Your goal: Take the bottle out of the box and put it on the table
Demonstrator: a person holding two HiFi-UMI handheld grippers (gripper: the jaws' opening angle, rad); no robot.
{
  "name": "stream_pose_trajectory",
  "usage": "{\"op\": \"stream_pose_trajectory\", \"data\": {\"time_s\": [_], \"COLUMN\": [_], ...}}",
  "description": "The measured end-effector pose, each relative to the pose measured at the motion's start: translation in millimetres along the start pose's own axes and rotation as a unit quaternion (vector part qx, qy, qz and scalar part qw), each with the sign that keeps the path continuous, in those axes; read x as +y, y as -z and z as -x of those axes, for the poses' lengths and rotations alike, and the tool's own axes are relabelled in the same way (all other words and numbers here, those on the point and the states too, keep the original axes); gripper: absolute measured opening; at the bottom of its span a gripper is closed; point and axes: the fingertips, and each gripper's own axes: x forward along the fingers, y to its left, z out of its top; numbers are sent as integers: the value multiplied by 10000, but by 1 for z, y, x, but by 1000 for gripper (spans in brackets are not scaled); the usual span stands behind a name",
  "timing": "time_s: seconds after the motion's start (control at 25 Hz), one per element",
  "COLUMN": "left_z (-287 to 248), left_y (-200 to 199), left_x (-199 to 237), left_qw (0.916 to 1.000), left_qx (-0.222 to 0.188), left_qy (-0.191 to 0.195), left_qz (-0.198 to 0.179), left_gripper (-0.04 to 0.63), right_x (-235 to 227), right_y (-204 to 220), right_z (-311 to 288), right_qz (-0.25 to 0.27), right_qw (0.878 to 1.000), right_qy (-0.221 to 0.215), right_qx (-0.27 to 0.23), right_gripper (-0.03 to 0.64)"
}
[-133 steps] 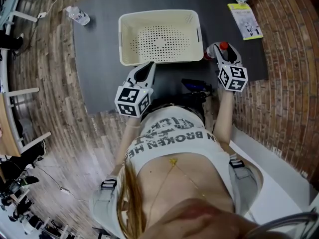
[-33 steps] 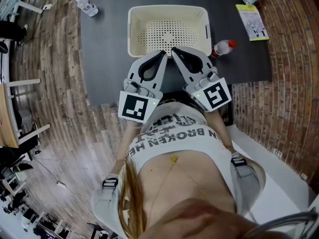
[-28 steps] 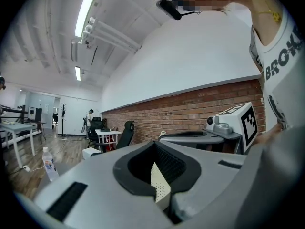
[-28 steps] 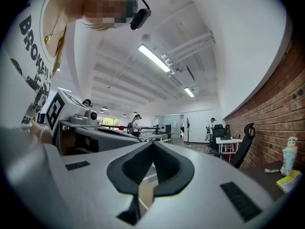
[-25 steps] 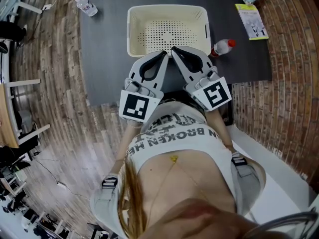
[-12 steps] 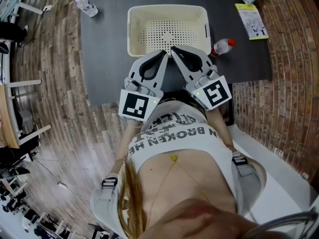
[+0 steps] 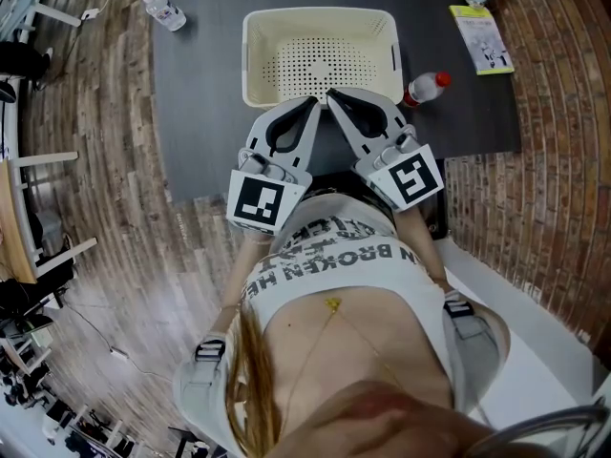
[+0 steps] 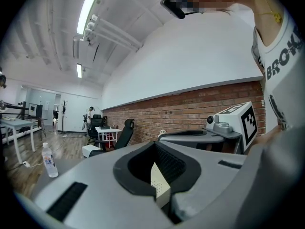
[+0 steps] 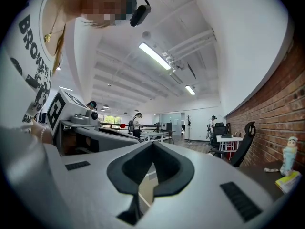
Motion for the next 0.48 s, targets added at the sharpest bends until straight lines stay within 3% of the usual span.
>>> {"op": "stream_pose_trajectory", "data": {"time_s": [0.28,0.48], "left_z": [0,-1], "left_y": [2,1], "left_x": [0,0], "left_qw": [9999,10000], "left_qx": [59,0], "left_qy": [-21,8], "left_qz": [88,-52], "left_gripper": [0,0], "right_x": [0,0], "right_y": [1,2], "right_z": [0,0], "right_qz": [7,-3], "right_qw": [10000,10000], "right_qy": [-14,-9], "right_qx": [26,54], "right_gripper": [8,8]}}
